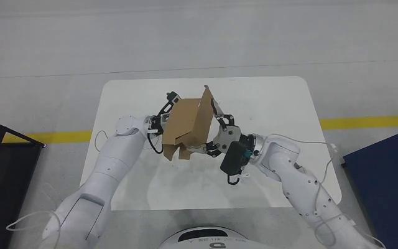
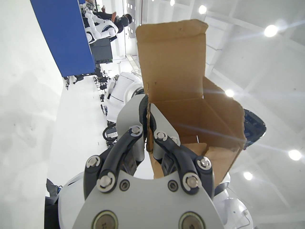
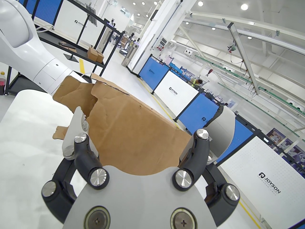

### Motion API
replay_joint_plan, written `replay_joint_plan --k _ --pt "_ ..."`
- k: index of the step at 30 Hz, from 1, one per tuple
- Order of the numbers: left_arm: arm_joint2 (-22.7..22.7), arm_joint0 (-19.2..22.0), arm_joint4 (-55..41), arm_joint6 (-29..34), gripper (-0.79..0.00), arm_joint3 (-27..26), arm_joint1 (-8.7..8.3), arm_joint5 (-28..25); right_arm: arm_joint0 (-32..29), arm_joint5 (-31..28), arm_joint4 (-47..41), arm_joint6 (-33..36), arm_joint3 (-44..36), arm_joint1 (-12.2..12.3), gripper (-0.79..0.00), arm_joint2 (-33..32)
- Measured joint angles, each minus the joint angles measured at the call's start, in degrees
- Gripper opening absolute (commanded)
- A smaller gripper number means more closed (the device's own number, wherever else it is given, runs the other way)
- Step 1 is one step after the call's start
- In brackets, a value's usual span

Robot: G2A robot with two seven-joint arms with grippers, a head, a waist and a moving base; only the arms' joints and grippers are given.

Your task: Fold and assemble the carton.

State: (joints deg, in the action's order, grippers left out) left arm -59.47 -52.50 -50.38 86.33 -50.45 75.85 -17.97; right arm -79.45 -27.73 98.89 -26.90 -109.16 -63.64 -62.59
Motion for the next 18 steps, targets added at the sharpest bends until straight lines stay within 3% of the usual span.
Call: replay_joint_plan --k 18 --pt "-4.3 -3.6 7.5 -4.3 -0.785 -8.0 -2.13 -4.3 -3.3 4.2 -0.9 2.3 -2.9 0.3 0.000 -2.9"
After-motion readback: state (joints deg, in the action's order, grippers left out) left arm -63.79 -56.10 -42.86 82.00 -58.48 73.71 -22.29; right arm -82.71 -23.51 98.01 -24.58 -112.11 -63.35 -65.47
